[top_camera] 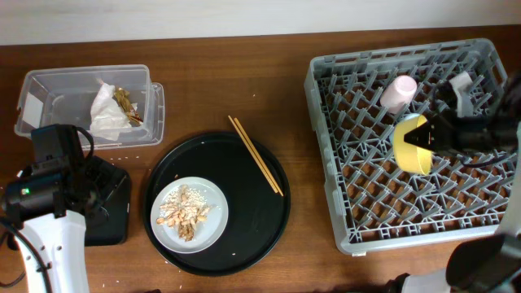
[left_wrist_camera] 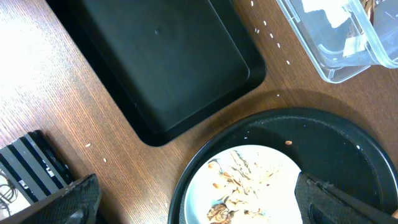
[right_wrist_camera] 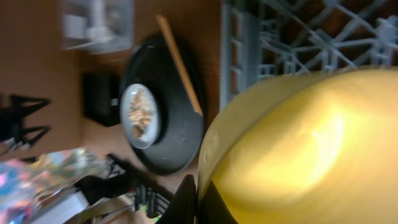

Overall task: Sort waste into correct bins and load items into the dishwasher rack
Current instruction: 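Carry the yellow bowl into the rack and release it, then move the right gripper back over the tray to the chopsticks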

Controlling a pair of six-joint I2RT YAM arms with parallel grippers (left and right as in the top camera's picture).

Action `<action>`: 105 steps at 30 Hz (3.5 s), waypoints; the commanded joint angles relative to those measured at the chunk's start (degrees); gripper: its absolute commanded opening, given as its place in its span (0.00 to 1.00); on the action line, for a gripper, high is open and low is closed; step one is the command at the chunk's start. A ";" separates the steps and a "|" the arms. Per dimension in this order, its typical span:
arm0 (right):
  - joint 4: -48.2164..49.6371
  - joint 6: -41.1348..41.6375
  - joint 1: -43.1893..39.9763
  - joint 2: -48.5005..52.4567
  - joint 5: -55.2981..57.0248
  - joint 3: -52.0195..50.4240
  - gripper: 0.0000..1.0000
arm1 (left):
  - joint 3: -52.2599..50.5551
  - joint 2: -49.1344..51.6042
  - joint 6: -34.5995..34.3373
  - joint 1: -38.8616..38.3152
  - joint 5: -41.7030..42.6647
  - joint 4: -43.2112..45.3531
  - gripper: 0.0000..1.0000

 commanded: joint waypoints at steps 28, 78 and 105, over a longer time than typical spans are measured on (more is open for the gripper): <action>-0.61 -6.97 -8.22 19.89 -13.70 -11.15 0.04 | -0.17 -0.70 -0.52 0.31 -0.04 -0.04 0.99; 19.39 44.41 9.03 6.38 49.64 -12.72 0.04 | -0.17 -0.70 -0.52 0.31 -0.04 -0.02 0.99; 24.39 34.29 35.91 -5.70 22.62 -3.74 0.99 | -0.17 -0.70 -0.52 0.31 -0.04 -0.02 0.99</action>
